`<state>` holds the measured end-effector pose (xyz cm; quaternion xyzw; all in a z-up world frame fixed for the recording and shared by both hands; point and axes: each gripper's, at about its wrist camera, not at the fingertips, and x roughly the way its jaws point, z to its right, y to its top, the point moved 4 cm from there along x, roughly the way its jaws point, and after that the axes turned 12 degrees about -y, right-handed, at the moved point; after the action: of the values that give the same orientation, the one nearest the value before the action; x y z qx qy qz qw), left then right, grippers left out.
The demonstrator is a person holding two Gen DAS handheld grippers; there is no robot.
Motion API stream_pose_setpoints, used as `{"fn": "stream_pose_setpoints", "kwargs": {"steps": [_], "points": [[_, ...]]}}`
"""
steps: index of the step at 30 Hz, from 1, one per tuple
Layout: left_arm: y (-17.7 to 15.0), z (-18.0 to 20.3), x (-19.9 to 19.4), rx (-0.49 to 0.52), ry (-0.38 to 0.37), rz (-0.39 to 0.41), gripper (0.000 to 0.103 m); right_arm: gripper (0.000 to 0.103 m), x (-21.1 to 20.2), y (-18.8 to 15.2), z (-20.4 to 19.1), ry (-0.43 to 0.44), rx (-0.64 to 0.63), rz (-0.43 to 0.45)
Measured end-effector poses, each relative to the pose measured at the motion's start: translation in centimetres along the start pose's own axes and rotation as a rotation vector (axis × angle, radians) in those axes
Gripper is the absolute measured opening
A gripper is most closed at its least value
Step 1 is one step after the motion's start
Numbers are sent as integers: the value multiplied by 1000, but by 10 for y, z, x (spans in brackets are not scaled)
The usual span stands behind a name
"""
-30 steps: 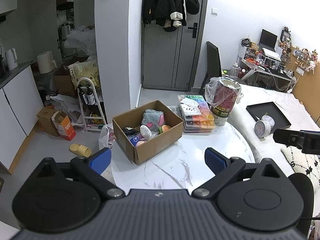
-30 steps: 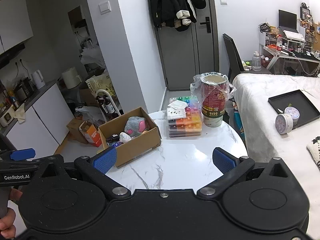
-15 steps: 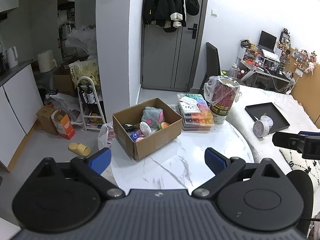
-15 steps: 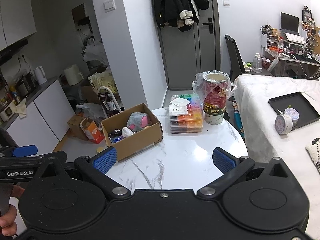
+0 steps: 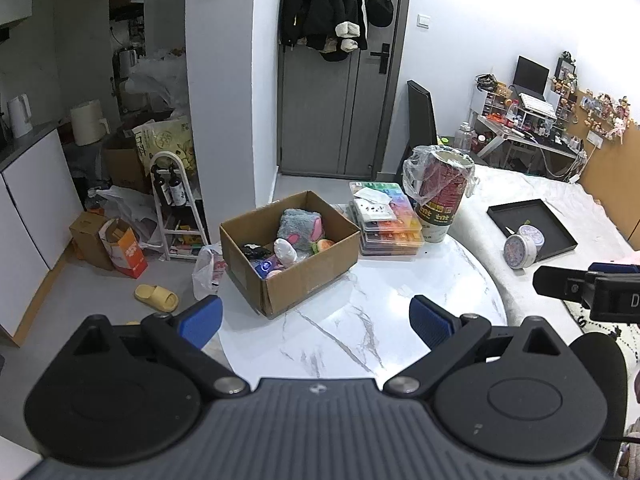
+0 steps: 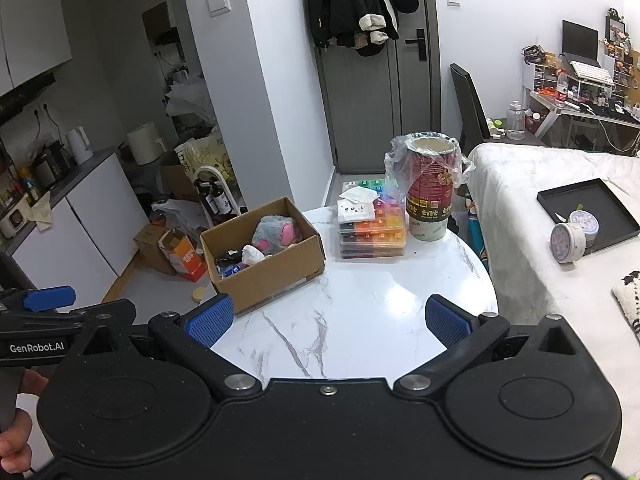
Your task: Organize soft objects
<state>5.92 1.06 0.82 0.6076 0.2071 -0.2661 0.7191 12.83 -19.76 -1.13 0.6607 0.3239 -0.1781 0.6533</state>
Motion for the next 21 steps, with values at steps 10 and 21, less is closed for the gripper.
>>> {"fn": "stream_pose_setpoints", "kwargs": {"steps": [10, 21], "points": [[-4, -3, 2, -6, 4, -8, 99, 103, 2, -2, -1, -1, -5, -4], [-4, -5, 1, -14, 3, -11, 99, 103, 2, -2, -2, 0, -7, -6]]}}
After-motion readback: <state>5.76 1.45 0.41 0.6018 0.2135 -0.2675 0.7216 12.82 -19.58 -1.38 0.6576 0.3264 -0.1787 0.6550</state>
